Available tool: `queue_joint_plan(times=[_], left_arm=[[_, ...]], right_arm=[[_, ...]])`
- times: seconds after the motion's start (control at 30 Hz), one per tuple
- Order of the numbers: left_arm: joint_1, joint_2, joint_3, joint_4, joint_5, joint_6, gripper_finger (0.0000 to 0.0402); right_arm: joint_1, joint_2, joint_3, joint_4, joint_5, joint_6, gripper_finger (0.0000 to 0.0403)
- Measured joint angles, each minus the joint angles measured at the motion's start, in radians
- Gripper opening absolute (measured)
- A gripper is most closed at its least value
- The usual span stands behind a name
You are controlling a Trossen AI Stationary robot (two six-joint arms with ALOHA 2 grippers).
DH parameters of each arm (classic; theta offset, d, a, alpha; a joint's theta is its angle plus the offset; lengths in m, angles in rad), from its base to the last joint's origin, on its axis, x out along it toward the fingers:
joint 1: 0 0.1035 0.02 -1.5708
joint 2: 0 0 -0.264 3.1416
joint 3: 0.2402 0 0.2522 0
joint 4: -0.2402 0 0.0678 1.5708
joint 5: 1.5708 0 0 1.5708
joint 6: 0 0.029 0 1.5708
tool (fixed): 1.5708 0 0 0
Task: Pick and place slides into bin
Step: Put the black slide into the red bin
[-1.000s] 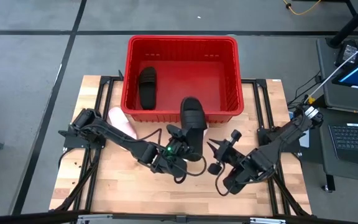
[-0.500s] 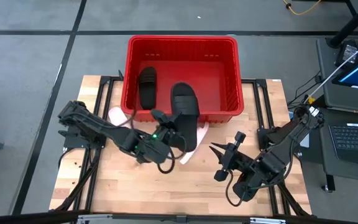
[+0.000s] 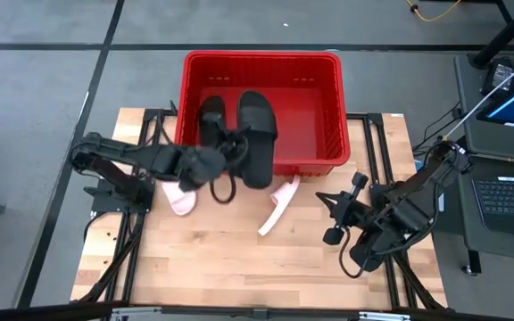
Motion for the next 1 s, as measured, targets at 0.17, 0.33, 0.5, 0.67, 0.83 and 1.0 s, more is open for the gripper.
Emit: queue_joint_plan(times=[0.17, 0.33, 0.5, 0.67, 0.83, 1.0], left_arm=[[0.134, 0.001, 0.000, -0.028, 0.119, 0.018, 0.0003], [0.245, 0.005, -0.020, -0.030, 0.255, 0.022, 0.0003], [0.321, 0.003, -0.042, -0.023, 0.337, 0.026, 0.0003], [0.391, 0.003, -0.053, 0.028, 0.456, 0.082, 0.0003], [0.471, 0.003, -0.053, 0.082, 0.612, 0.085, 0.0003], [0.550, 0.003, -0.053, 0.041, 0.650, 0.048, 0.0003]], right_arm=[[0.000, -0.007, -0.011, -0.074, 0.043, 0.071, 0.0004], [0.000, -0.011, -0.104, -0.090, 0.041, 0.200, 0.0003], [0.000, -0.044, -0.213, -0.089, 0.019, 0.318, 0.0002], [0.000, -0.113, -0.298, -0.074, 0.019, 0.372, 0.0002], [0.000, -0.197, -0.382, 0.021, 0.020, 0.337, 0.0002], [0.000, -0.257, -0.473, 0.068, 0.020, 0.337, 0.0005]])
